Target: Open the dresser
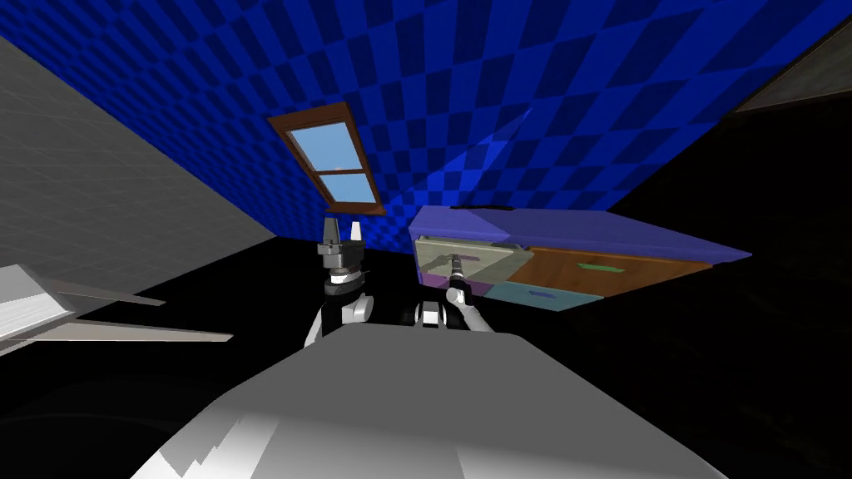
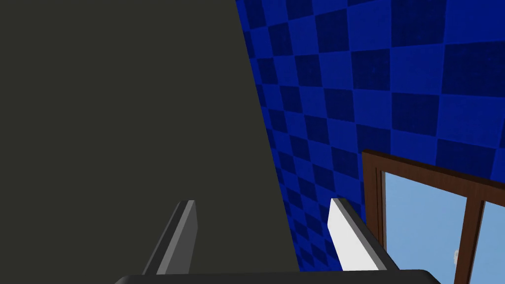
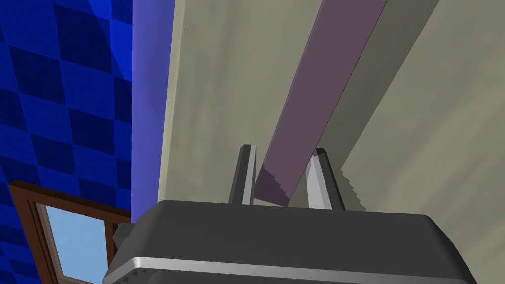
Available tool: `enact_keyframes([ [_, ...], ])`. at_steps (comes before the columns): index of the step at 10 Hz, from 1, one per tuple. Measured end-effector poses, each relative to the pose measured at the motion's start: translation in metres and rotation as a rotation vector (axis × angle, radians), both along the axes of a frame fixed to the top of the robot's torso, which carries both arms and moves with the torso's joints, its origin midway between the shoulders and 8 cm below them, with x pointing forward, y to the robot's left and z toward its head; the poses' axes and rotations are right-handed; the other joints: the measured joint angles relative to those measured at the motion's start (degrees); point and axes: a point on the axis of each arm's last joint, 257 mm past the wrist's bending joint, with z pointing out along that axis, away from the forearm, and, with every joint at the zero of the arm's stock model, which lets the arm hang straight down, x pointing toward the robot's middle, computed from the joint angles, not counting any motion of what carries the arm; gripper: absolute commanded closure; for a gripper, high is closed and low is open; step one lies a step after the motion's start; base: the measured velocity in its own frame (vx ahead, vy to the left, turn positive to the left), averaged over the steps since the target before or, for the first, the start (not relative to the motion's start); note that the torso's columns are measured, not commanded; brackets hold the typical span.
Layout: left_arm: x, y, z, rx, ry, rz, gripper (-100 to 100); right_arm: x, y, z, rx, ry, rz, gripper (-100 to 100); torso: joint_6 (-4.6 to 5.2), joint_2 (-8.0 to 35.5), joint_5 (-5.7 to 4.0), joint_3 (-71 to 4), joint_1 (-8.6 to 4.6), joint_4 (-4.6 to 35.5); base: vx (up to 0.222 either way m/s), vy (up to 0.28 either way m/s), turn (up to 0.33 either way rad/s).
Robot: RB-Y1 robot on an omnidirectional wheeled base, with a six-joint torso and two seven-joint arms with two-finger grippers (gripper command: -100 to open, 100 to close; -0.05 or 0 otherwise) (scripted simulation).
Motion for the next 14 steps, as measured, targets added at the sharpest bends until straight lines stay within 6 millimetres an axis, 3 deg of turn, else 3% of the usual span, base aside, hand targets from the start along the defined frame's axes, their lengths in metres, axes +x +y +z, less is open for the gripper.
enact_keyframes([
  [5,0.000,0.000,0.000,0.000,0.000,0.000,0,0.010,0.023,-0.001,0.006,0.024,-0.057,100,-0.09,-0.18,0.07,-0.10,0.22,0.00,-0.116,-0.090,0.181],
  [10,0.000,0.000,0.000,0.000,0.000,0.000,0,0.027,-0.038,-0.001,0.014,0.013,-0.226,100,-0.22,0.04,-0.07,0.02,0.00,-0.07,-0.161,-0.072,0.394],
  [12,0.000,0.000,0.000,0.000,0.000,0.000,0,0.022,-0.064,-0.003,0.018,0.022,-0.296,100,-0.15,-0.22,-0.03,-0.14,-0.01,-0.04,-0.095,-0.027,0.320],
  [14,0.000,0.000,0.000,0.000,0.000,0.000,0,0.023,-0.074,-0.006,0.016,0.022,-0.330,100,-0.13,-0.32,-0.07,-0.18,0.02,-0.17,-0.052,-0.016,0.187],
])
